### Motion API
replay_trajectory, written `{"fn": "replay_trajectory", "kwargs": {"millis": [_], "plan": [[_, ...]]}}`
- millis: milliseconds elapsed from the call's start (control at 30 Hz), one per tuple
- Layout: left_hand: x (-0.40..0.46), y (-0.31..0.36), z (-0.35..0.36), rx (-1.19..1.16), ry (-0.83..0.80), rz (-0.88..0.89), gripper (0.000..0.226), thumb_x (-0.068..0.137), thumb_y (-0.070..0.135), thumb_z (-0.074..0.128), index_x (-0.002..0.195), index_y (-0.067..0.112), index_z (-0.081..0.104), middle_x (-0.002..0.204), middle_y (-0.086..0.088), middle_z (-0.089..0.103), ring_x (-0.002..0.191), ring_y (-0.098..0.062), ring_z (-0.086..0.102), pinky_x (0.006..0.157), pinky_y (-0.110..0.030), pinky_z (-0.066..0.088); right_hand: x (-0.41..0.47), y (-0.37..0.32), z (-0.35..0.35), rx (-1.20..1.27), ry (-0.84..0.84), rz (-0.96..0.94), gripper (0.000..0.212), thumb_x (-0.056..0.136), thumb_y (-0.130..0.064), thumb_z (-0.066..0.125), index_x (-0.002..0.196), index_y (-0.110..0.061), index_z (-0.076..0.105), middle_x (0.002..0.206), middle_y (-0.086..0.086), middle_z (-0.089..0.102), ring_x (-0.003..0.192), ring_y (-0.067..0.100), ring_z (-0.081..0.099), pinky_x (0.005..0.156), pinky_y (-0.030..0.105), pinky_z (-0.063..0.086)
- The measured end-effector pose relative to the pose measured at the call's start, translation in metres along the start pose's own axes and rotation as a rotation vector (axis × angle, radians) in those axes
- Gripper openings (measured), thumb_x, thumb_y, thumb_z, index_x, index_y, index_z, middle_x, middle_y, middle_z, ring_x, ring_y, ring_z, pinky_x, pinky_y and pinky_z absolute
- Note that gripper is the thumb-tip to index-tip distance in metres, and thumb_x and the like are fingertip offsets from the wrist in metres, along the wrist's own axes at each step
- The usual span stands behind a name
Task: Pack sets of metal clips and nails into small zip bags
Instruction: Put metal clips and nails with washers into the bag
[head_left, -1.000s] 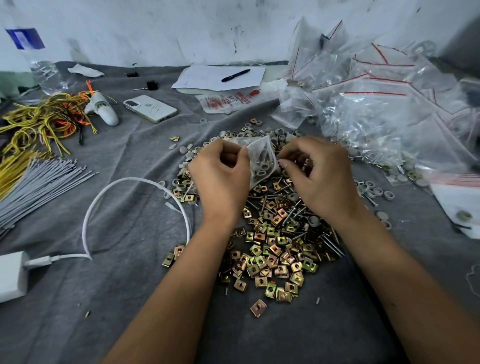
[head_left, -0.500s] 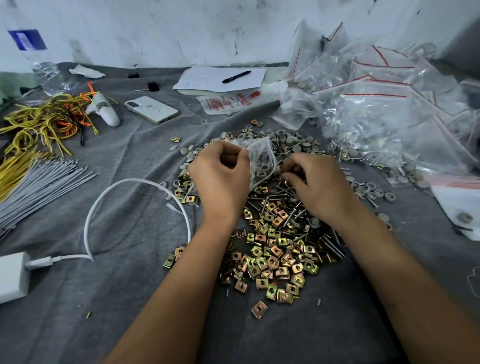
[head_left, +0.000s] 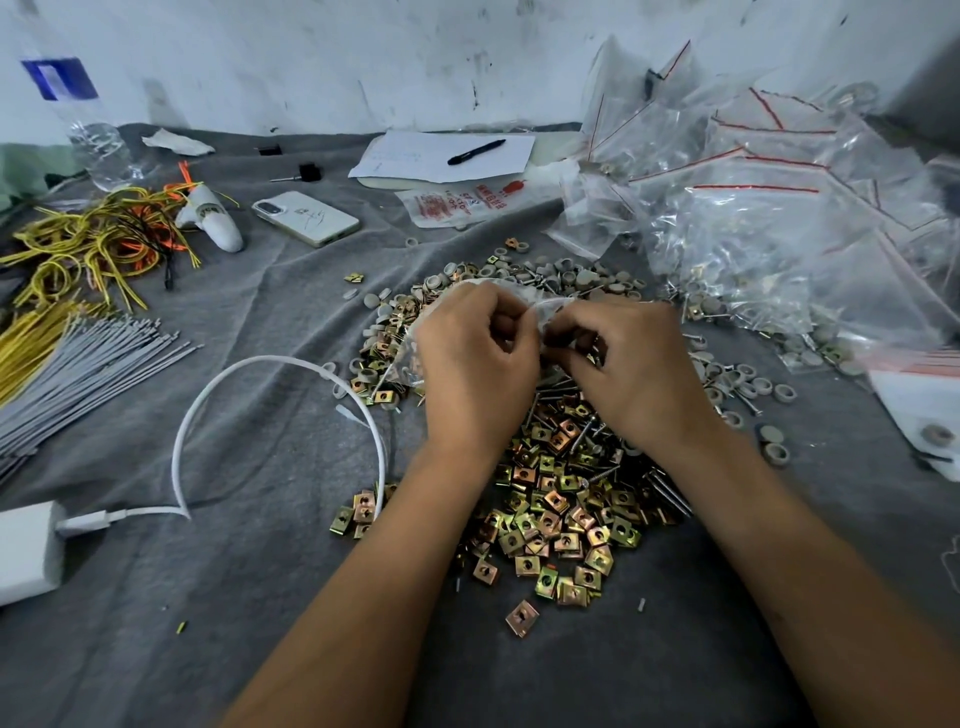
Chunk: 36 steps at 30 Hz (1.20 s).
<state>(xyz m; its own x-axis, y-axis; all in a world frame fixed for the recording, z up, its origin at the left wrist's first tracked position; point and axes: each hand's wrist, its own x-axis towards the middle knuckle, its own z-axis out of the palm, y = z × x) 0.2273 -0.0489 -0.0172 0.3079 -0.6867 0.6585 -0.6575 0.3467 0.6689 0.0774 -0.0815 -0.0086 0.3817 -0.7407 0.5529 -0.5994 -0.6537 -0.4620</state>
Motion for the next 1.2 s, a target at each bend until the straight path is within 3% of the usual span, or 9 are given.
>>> {"fn": "replay_trajectory", "kwargs": {"millis": [67,167,267,533,667,767,867,1067,1200], "plan": [[-0.004,0.008,0.003,0.064,-0.021,0.063,0.014,0.084,0.004,0.077,0.075,0.005,0.067,0.074,-0.003,0.062,0.065,-0.018,0.055,0.059,-0.038,0.047,-0.001,0.0,-0.001,0.046,-0.004,0.042,0.029,0.078,-0.005,0.084,0.102,-0.02,0.079,0.092,-0.005,0.076,0.08,0.004,0.066,0.075,0.012,0.051],[-0.01,0.017,0.009,0.129,-0.07,0.114,0.016,0.088,0.004,0.073,0.075,0.003,0.063,0.076,-0.007,0.059,0.067,-0.023,0.053,0.059,-0.041,0.043,-0.002,0.002,-0.001,0.065,-0.003,0.111,0.021,0.078,-0.002,0.081,0.092,-0.018,0.079,0.08,-0.008,0.074,0.07,0.002,0.066,0.067,0.018,0.052],[-0.013,0.022,0.012,0.161,-0.105,0.119,0.016,0.093,0.007,0.069,0.079,0.002,0.064,0.08,-0.01,0.06,0.07,-0.026,0.054,0.061,-0.045,0.042,-0.002,0.004,-0.001,0.096,0.008,0.159,0.019,0.082,-0.002,0.078,0.095,-0.016,0.079,0.084,-0.006,0.075,0.075,0.005,0.068,0.07,0.025,0.055],[-0.012,0.021,0.012,0.209,-0.097,0.102,0.012,0.095,0.008,0.065,0.084,0.003,0.063,0.086,-0.01,0.06,0.074,-0.029,0.055,0.063,-0.044,0.041,0.0,0.009,-0.002,0.288,-0.155,0.167,0.029,0.094,0.006,0.062,0.104,-0.02,0.071,0.096,-0.016,0.073,0.091,-0.007,0.068,0.077,0.007,0.049],[-0.006,0.014,0.007,0.002,-0.068,-0.097,0.01,0.088,0.009,0.072,0.079,0.008,0.069,0.072,-0.001,0.068,0.067,-0.018,0.064,0.062,-0.039,0.053,0.0,0.011,-0.002,0.411,-0.137,0.207,0.027,0.097,0.002,0.061,0.114,-0.016,0.071,0.1,-0.009,0.078,0.094,0.003,0.073,0.08,0.02,0.058],[0.008,0.002,-0.004,-0.206,-0.146,-0.341,0.009,0.085,0.006,0.076,0.078,0.011,0.072,0.069,-0.001,0.072,0.061,-0.012,0.069,0.056,-0.028,0.059,0.001,0.012,-0.006,0.434,0.067,0.255,0.016,0.097,-0.006,0.065,0.109,-0.015,0.071,0.094,-0.012,0.078,0.086,0.003,0.074,0.063,0.018,0.058],[0.02,-0.008,-0.013,-0.339,-0.189,-0.578,0.011,0.089,0.006,0.072,0.082,0.014,0.07,0.085,-0.009,0.076,0.079,-0.025,0.076,0.071,-0.047,0.065,0.0,0.017,-0.01,0.376,0.198,0.307,0.009,0.098,-0.011,0.066,0.105,-0.015,0.07,0.088,-0.008,0.076,0.076,0.0,0.072,0.054,0.014,0.054],[0.025,-0.017,-0.023,-0.496,-0.162,-0.646,0.009,0.092,-0.001,0.065,0.093,0.008,0.069,0.064,-0.005,0.056,0.048,-0.013,0.047,0.049,-0.025,0.04,-0.001,0.026,-0.009,-0.16,-0.209,0.262,0.013,0.088,-0.028,0.079,0.1,-0.024,0.075,0.092,-0.006,0.068,0.084,0.014,0.064,0.073,0.029,0.051],[0.026,-0.017,-0.024,-0.547,-0.151,-0.713,0.009,0.094,0.001,0.062,0.096,0.007,0.069,0.057,0.001,0.055,0.039,-0.007,0.044,0.036,-0.017,0.033,0.0,0.021,-0.01,-0.203,-0.209,0.284,0.02,0.085,-0.028,0.081,0.103,-0.023,0.072,0.094,-0.005,0.068,0.087,0.017,0.065,0.078,0.035,0.055]]}}
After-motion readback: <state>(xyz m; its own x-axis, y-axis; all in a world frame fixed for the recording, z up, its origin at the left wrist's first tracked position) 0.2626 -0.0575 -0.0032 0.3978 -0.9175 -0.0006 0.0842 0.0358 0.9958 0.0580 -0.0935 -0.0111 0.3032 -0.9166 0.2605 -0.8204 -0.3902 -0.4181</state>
